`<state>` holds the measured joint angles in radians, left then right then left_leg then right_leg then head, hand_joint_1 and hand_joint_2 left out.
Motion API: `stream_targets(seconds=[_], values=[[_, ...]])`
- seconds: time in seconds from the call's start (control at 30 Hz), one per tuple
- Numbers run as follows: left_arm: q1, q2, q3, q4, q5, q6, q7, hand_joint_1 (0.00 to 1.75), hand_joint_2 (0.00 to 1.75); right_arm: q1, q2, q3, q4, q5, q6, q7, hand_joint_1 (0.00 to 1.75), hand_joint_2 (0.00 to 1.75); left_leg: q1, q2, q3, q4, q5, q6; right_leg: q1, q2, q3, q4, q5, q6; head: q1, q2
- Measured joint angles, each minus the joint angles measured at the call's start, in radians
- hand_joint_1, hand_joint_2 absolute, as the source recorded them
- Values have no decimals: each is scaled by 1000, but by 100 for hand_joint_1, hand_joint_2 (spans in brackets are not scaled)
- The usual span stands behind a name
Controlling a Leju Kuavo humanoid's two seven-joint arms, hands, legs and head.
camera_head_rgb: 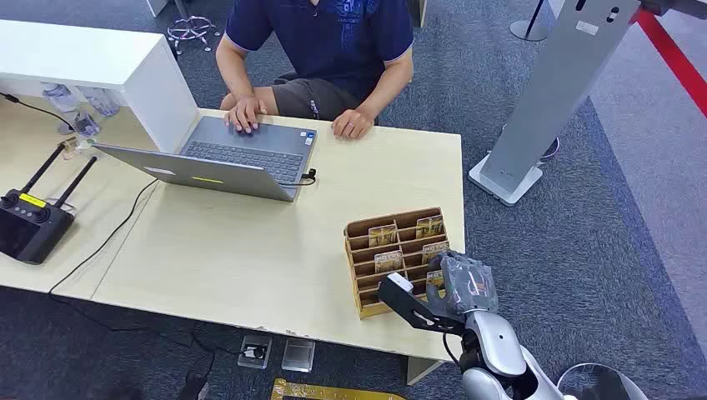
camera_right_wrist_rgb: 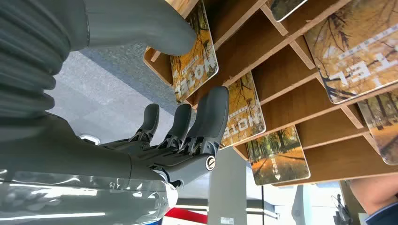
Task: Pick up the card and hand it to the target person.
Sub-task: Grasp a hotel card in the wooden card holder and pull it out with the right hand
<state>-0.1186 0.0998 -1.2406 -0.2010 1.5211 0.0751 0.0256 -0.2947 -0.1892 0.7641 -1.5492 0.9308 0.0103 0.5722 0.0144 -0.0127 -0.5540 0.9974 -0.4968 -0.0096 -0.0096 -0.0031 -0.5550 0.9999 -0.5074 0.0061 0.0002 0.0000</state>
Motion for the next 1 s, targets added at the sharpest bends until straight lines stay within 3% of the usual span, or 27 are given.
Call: stream_targets(seconds=[0.5, 1.0], values=[[0, 0, 0, 0, 0, 0, -2, 0, 0, 4, 0, -1, 9, -5, 0, 1, 88, 175, 0, 0, 0, 0, 0, 0, 0, 0, 0, 0, 0, 0, 0, 0], [0, 2, 0, 0, 1, 1, -2, 0, 0, 5, 1, -2, 27, -9, -4, -12, 137, 175, 0, 0, 0, 0, 0, 0, 0, 0, 0, 0, 0, 0, 0, 0]])
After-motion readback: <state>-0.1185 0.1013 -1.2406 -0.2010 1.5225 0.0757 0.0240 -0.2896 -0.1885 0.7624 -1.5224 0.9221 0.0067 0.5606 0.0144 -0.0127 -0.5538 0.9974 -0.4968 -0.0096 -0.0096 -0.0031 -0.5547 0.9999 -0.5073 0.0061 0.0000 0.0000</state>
